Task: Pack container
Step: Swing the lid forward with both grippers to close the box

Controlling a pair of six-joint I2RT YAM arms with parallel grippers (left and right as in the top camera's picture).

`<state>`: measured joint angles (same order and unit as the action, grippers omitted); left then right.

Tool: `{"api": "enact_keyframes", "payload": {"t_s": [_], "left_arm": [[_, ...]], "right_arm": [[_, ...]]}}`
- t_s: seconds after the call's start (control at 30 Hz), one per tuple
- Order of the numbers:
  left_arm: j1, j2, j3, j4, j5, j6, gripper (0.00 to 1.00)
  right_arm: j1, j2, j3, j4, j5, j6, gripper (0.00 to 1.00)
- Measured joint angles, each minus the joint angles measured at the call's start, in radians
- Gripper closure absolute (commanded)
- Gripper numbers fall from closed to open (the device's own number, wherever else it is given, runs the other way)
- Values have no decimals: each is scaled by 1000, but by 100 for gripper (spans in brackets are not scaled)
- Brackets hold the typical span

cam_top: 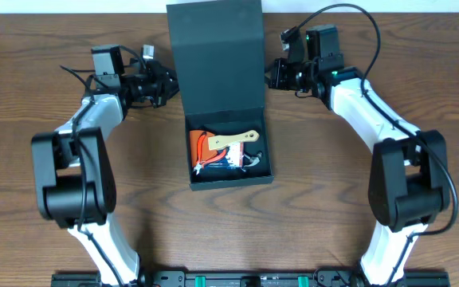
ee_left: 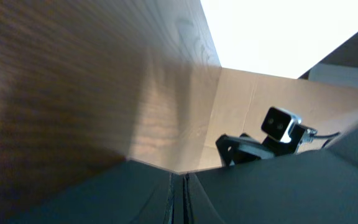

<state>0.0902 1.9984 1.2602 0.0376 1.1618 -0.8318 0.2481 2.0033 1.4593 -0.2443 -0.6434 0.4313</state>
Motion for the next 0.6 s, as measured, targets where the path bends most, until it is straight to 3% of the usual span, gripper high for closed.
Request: {"api": "enact_keyframes", "payload": {"t_s": [0.23, 0.6], "left_arm": [[-3, -131, 6, -346, -77, 149, 95], [-6, -265, 7, -739, -267, 355, 94]], "right_arm": [[8, -52, 0, -99, -16, -32, 99], [26, -195, 0, -367, 26, -138, 99]]}}
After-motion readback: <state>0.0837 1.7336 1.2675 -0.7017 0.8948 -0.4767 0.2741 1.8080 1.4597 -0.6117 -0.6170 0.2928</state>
